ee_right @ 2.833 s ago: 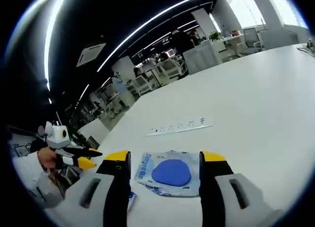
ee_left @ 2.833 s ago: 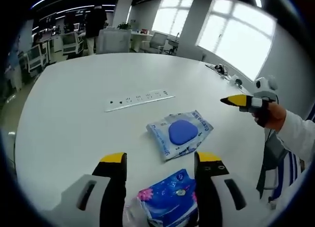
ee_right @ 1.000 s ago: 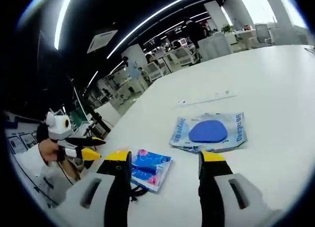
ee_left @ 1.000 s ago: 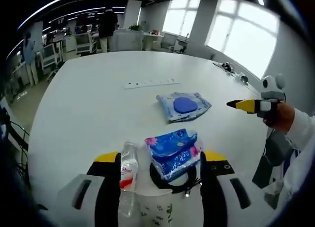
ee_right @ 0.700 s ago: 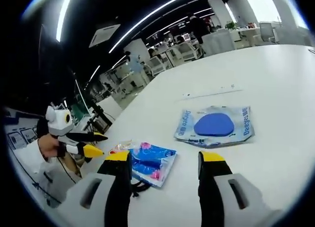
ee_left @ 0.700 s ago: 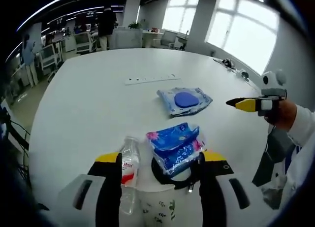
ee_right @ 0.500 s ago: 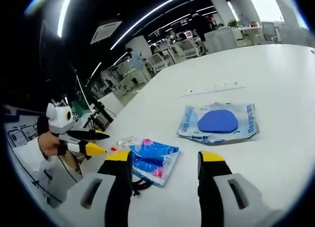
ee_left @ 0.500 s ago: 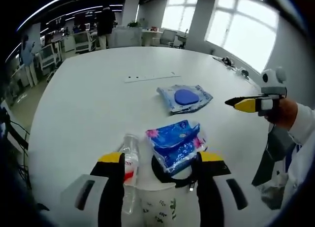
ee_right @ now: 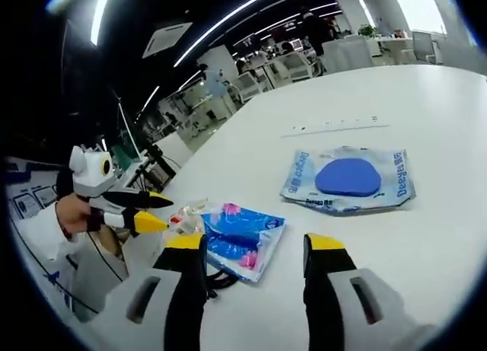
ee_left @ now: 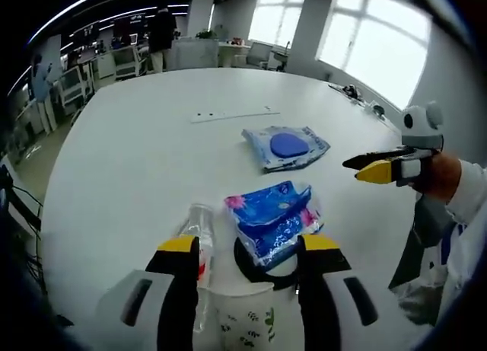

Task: Arrange the tabletop items into an orderly group along one side of the table until the central work area is clear of visible clutter.

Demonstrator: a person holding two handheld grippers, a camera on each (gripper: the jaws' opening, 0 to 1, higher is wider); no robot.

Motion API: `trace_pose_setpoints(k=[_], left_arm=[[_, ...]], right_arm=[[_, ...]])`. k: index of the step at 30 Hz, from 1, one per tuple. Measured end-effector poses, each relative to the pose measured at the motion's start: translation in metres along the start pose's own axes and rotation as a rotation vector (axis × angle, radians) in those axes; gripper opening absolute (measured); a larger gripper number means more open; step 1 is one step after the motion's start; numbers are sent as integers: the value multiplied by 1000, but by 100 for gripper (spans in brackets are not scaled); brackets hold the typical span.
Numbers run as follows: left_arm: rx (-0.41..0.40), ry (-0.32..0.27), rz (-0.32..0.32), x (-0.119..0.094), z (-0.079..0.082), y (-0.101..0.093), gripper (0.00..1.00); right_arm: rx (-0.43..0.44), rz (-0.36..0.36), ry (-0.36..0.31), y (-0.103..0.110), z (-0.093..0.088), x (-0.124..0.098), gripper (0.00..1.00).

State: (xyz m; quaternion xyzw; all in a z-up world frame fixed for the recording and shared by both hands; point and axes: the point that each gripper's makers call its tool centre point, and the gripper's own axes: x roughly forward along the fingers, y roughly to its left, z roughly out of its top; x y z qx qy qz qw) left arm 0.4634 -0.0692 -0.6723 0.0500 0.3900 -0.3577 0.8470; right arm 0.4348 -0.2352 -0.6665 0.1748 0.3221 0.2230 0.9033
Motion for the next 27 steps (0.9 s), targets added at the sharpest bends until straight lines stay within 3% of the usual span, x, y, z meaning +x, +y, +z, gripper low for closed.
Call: trace_pose_setpoints(k=[15, 27], left_arm=[[17, 41, -13, 14, -12, -7, 43], [29, 76, -4, 28, -18, -8, 28]], right_arm=[[-7, 0, 47, 2, -16, 12, 44], [-10, -9, 75, 0, -24, 23, 40]])
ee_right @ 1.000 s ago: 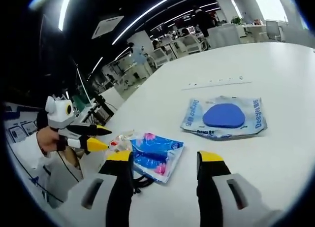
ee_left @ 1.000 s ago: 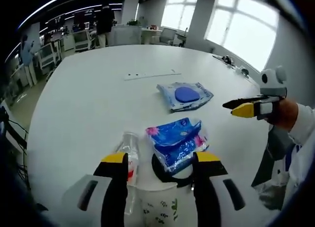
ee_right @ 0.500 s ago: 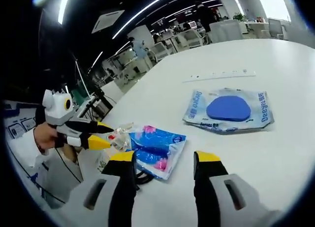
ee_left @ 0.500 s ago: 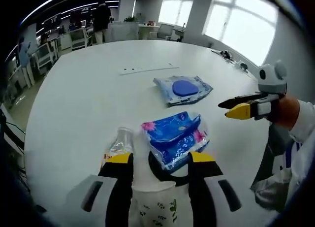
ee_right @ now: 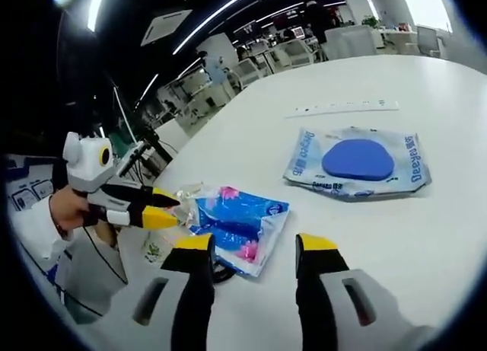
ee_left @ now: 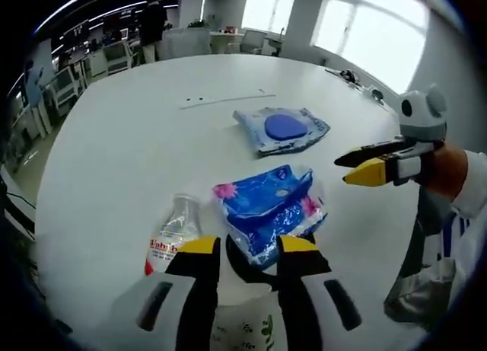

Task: Arrange the tabletop items into an orderly group along one side of the table until the central work area is clear of visible clutter.

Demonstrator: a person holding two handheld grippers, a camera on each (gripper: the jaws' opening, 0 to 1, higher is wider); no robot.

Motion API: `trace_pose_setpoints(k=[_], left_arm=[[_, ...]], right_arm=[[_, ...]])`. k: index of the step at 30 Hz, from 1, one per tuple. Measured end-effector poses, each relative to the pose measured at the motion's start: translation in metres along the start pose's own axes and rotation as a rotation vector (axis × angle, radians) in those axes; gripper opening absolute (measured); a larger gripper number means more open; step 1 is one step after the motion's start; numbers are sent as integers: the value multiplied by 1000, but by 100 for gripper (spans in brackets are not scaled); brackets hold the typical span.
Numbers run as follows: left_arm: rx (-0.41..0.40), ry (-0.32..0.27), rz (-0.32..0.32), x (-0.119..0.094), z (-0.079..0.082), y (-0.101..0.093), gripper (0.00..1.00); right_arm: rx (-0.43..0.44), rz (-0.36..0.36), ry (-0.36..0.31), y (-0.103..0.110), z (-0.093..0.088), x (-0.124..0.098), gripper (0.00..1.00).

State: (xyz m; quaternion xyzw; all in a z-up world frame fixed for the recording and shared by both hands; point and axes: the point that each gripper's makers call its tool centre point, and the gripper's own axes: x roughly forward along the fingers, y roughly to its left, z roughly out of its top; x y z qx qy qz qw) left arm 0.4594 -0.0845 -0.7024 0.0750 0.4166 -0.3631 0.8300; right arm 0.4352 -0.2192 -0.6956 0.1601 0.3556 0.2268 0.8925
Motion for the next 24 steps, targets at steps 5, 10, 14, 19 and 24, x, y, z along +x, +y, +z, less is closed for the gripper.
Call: trace_pose_setpoints(k=[5, 10, 14, 19, 24], left_arm=[[-10, 21, 7, 5, -4, 2, 29], [-19, 34, 6, 8, -7, 2, 27], [-18, 43, 8, 10, -8, 2, 26], [-18, 70, 29, 13, -13, 5, 25], [-26, 80, 16, 18, -14, 3, 26]], right_arm=[[-5, 3, 10, 1, -2, 6, 38], [-18, -5, 30, -1, -6, 10, 37], [-19, -13, 44, -3, -9, 11, 35], [-33, -32, 58, -6, -11, 14, 32], [-26, -26, 64, -4, -13, 17, 30]])
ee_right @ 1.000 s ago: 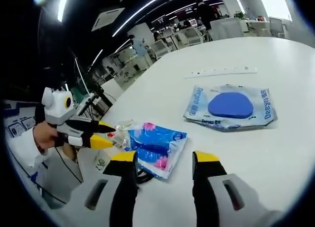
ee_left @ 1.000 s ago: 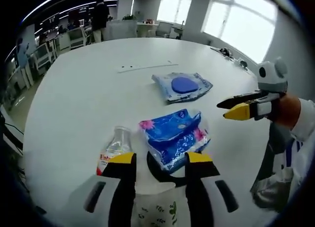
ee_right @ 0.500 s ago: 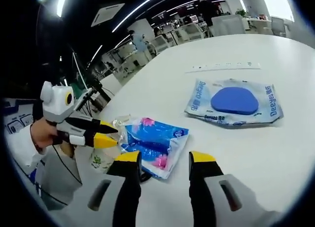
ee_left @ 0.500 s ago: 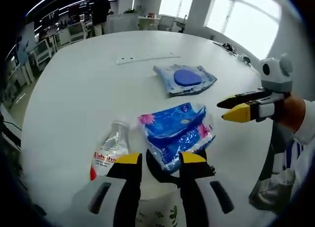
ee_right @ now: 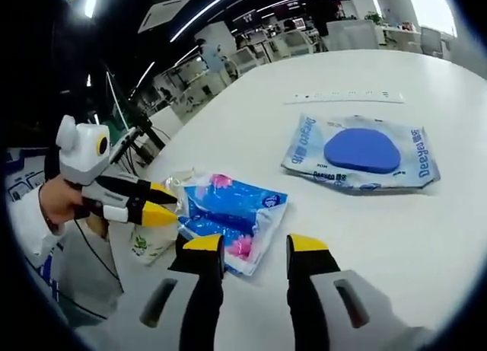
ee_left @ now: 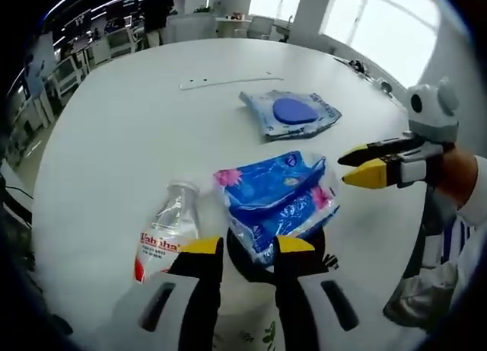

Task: Arrange the tabletop items into an orderly group along one side of the table until the central work area is clear of visible clutter.

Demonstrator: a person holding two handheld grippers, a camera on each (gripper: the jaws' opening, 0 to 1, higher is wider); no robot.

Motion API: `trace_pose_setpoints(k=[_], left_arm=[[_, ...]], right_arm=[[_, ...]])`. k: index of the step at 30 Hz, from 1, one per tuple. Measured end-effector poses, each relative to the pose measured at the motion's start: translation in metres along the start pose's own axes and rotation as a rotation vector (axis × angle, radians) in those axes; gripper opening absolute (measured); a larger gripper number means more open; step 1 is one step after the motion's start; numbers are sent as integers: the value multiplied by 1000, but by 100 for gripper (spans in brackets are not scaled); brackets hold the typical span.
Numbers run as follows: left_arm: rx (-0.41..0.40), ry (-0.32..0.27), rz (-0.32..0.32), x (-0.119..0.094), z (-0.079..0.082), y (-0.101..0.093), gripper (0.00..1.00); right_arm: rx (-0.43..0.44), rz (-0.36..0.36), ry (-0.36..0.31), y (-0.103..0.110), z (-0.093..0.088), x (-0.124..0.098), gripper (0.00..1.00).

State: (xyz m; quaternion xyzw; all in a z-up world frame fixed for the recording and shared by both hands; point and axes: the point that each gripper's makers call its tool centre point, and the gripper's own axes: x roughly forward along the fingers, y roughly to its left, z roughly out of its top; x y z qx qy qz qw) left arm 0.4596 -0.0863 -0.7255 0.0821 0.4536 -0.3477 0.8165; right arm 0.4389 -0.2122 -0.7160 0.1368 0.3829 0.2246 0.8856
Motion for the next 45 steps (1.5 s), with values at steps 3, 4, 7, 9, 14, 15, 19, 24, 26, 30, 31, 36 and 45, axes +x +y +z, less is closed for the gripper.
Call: trace_pose_setpoints(k=[3, 4, 7, 9, 14, 15, 19, 24, 26, 30, 31, 36, 45], left_arm=[[-11, 3, -7, 4, 1, -3, 26], [-6, 3, -8, 4, 2, -3, 25], [-12, 5, -12, 6, 2, -4, 24], [-8, 14, -13, 8, 1, -4, 24], [-15, 28, -13, 9, -2, -2, 16], [-17, 28, -14, 9, -2, -2, 16], [-14, 35, -13, 11, -4, -1, 15], [-11, 30, -15, 12, -3, -1, 11], [-6, 34, -10, 14, -4, 0, 10], [18, 49, -16, 15, -6, -1, 7], [19, 48, -16, 16, -6, -1, 7], [25, 42, -19, 16, -4, -2, 5], [29, 29, -31, 13, -1, -5, 1]], right_arm=[[0, 0, 10, 0, -2, 3, 29], [0, 0, 12, 1, -3, 4, 29], [1, -2, 16, -1, -4, 6, 27], [6, -1, 20, -1, -5, 8, 26], [12, -5, 36, -2, -10, 11, 22], [15, -5, 38, -2, -11, 12, 21], [18, -13, 48, -3, -13, 14, 16], [40, -21, 47, -6, -14, 17, 8], [37, -25, 55, -6, -15, 17, 7], [43, -29, 52, -8, -15, 16, 4], [40, -30, 54, -8, -15, 16, 4], [42, -33, 57, -8, -16, 15, 2], [34, -33, 50, -7, -15, 13, 0]])
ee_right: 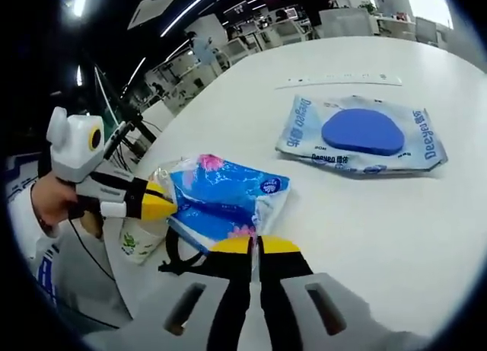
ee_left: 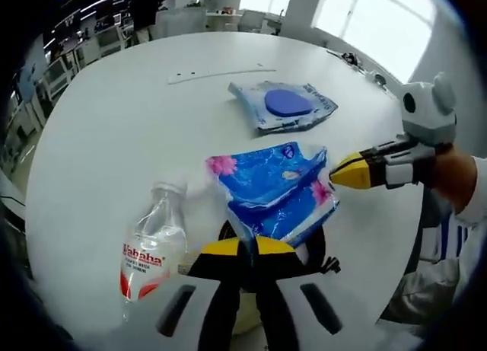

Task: Arrange the tabletop items into an orderly group along one side of the table until the central work area is clear of visible clutter.

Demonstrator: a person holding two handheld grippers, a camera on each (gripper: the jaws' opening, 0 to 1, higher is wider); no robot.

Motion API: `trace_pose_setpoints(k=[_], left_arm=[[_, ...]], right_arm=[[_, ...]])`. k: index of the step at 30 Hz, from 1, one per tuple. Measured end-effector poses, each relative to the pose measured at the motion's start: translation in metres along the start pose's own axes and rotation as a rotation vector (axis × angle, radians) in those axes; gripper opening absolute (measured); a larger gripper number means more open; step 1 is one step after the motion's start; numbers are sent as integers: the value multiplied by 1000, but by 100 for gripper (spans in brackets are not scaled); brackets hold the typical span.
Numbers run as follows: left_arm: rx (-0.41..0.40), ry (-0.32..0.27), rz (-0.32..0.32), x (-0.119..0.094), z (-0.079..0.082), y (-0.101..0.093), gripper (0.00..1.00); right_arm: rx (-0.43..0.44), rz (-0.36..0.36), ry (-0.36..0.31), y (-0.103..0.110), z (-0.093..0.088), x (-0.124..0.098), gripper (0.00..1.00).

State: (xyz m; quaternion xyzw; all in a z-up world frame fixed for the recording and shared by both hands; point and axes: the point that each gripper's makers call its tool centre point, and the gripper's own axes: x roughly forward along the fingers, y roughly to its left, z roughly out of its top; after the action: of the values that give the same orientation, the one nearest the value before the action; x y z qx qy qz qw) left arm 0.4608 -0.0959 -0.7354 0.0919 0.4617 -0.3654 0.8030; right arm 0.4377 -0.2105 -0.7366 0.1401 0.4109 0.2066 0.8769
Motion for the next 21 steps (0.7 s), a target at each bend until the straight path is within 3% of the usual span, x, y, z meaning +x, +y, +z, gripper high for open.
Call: trace_pose_setpoints(k=[21], left_arm=[[-18, -65, -16, -24, 19, -6, 0]], right_arm=[[-4, 19, -58, 9, 18, -20, 0]])
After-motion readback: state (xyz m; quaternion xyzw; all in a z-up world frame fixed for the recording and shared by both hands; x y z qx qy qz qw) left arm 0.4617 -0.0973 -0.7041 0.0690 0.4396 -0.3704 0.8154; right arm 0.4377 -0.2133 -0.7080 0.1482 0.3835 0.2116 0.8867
